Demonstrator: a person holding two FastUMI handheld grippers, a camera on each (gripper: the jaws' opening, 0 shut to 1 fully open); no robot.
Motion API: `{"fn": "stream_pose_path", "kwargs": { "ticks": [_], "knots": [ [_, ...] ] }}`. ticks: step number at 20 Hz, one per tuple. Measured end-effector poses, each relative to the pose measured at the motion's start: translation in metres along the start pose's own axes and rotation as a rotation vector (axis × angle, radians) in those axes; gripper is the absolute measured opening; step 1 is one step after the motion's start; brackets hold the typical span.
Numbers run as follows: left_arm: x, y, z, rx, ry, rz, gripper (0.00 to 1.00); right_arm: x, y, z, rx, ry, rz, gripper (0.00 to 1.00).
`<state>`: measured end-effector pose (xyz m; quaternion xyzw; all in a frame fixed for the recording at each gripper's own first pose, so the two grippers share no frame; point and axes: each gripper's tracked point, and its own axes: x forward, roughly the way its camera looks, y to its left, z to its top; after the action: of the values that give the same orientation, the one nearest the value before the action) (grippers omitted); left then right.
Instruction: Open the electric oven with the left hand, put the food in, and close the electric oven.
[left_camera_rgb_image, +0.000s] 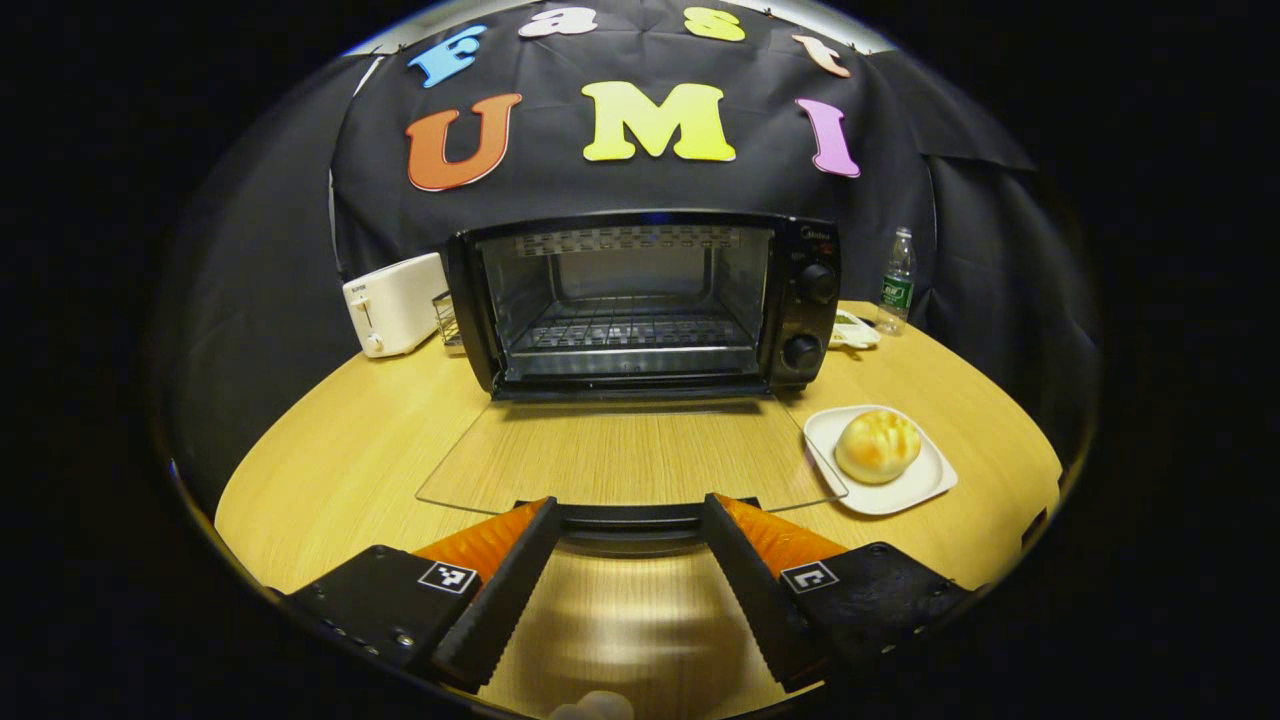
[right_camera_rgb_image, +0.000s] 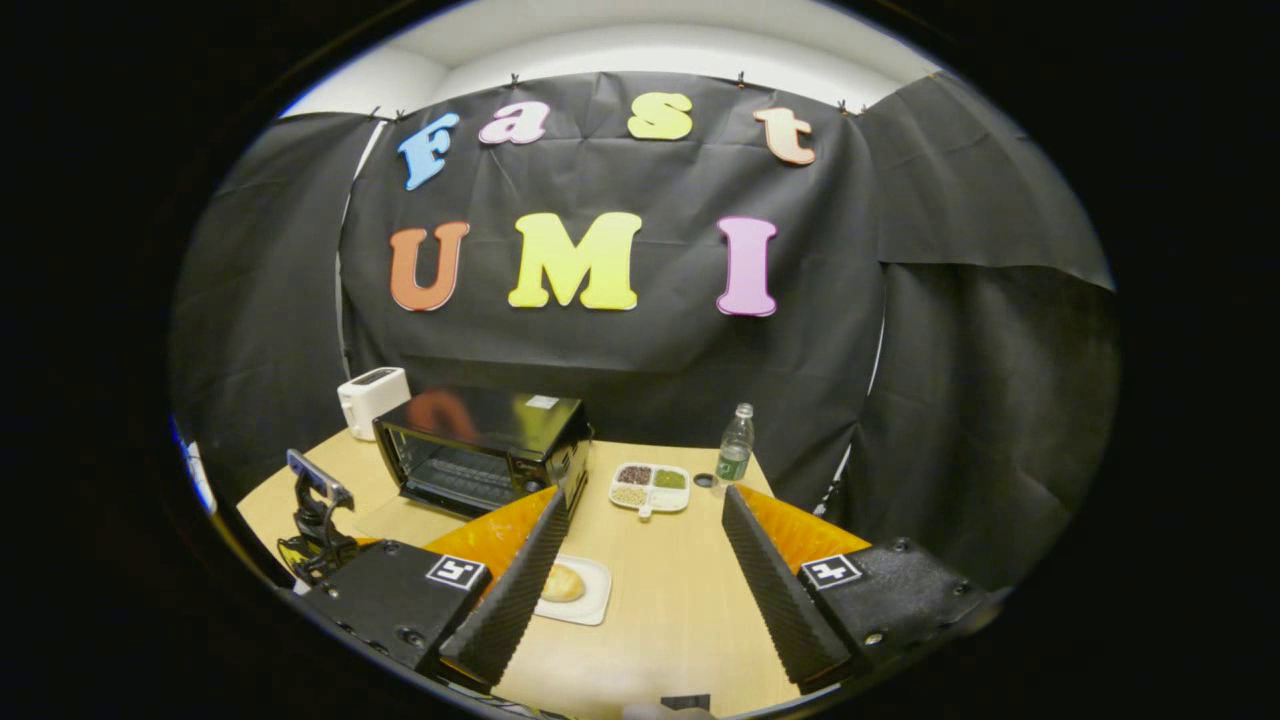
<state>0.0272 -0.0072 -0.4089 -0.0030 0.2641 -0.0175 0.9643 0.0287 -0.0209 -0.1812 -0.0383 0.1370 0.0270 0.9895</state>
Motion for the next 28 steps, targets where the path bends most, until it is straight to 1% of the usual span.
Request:
{"fn": "stream_pose_path", "kwargs": {
  "ticks": [1, 2, 3, 5, 6, 8, 10, 11, 14, 19, 22, 25, 28],
  "knots": [
    [-0.004, 0.001, 0.010, 0.001, -0.021, -0.003, 0.94, 0.001, 0.000, 0.000, 0.001, -0.004, 0.001, 0.98],
    [-0.007, 0.002, 0.021, 0.004, -0.045, -0.006, 0.95, 0.003, 0.001, 0.002, 0.003, -0.006, 0.003, 0.99],
    [-0.012, 0.003, 0.030, 0.004, -0.059, -0.009, 0.95, 0.005, 0.003, 0.003, 0.008, -0.014, 0.003, 0.98],
    [-0.024, 0.007, 0.049, -0.007, -0.092, -0.008, 0.95, 0.006, 0.008, 0.002, 0.017, -0.022, 0.015, 0.99],
    [-0.033, 0.012, 0.060, -0.019, -0.104, -0.006, 0.95, 0.009, 0.012, -0.001, 0.020, -0.021, 0.020, 0.98],
    [-0.057, 0.019, 0.091, -0.015, -0.175, 0.003, 0.96, 0.014, 0.019, -0.018, 0.032, -0.003, 0.031, 0.98],
    [-0.084, 0.028, 0.121, 0.001, -0.235, 0.015, 0.96, 0.020, 0.030, -0.043, 0.047, 0.023, 0.050, 0.98],
    [-0.099, 0.033, 0.135, 0.001, -0.271, 0.023, 0.95, 0.024, 0.033, -0.059, 0.047, 0.040, 0.046, 0.99],
    [-0.141, 0.050, 0.183, 0.003, -0.375, 0.049, 0.96, 0.036, 0.048, -0.111, 0.059, 0.125, 0.045, 0.98],
    [-0.196, 0.055, 0.247, -0.019, -0.521, 0.062, 0.95, 0.066, 0.078, -0.183, 0.046, 0.231, 0.049, 0.99],
    [-0.214, 0.054, 0.269, -0.031, -0.564, 0.054, 0.95, 0.097, 0.096, -0.216, 0.047, 0.287, 0.054, 1.00],
    [-0.217, 0.056, 0.273, -0.032, -0.574, 0.049, 0.95, 0.126, 0.113, -0.237, 0.050, 0.312, 0.055, 0.99],
    [-0.212, 0.062, 0.269, -0.020, -0.552, 0.053, 0.95, 0.151, 0.121, -0.248, 0.052, 0.331, 0.040, 1.00]
  ]
}}
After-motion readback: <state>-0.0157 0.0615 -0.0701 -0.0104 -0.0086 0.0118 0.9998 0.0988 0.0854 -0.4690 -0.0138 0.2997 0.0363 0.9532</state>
